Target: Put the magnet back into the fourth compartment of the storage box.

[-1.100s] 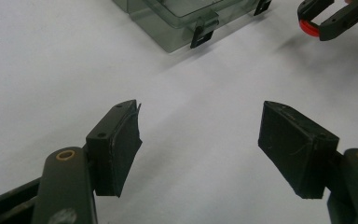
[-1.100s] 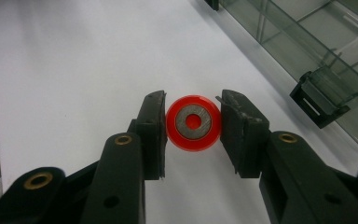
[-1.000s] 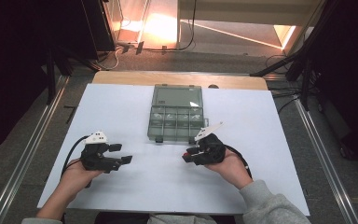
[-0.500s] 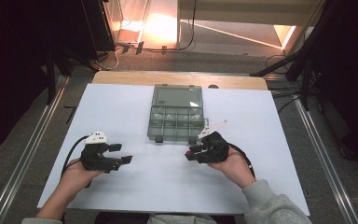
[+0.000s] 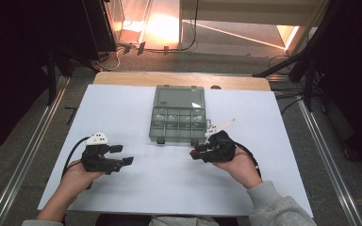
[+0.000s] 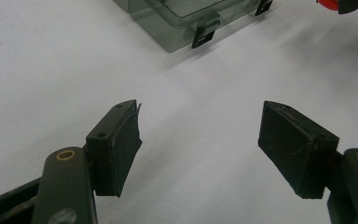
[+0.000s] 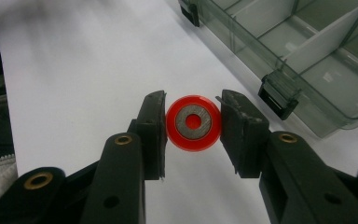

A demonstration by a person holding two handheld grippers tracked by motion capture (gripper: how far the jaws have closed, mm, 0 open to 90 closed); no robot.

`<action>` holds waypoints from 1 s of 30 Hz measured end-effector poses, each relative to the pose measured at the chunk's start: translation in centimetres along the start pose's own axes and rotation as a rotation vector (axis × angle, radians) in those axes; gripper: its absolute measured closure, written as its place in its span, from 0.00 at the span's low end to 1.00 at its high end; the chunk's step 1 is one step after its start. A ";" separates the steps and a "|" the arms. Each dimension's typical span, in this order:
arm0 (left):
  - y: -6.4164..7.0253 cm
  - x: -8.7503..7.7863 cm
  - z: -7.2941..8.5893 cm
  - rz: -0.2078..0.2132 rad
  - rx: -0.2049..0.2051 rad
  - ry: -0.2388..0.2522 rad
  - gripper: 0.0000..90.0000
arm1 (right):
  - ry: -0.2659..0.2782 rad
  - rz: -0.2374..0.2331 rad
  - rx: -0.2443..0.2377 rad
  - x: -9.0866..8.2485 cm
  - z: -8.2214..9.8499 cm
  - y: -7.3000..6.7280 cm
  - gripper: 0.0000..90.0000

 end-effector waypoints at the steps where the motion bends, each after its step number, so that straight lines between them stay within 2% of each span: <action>1: 0.0 0.0 0.0 0.001 0.000 0.000 0.32 | 0.001 -0.001 0.001 -0.1 0.0 0.1 0.70; 30: 0.1 -0.1 0.1 -0.002 0.003 0.005 0.32 | 0.035 0.018 0.045 -0.9 -0.9 1.8 0.70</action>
Point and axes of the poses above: each handheld gripper's, and its own axes: x roughly forward along the jaws, z roughly out of its underside, y roughly to its right, the point moved 10 cm from there along x, roughly forward along the jaws, and after that the axes turned 14 degrees about z, right-handed, at the moved point
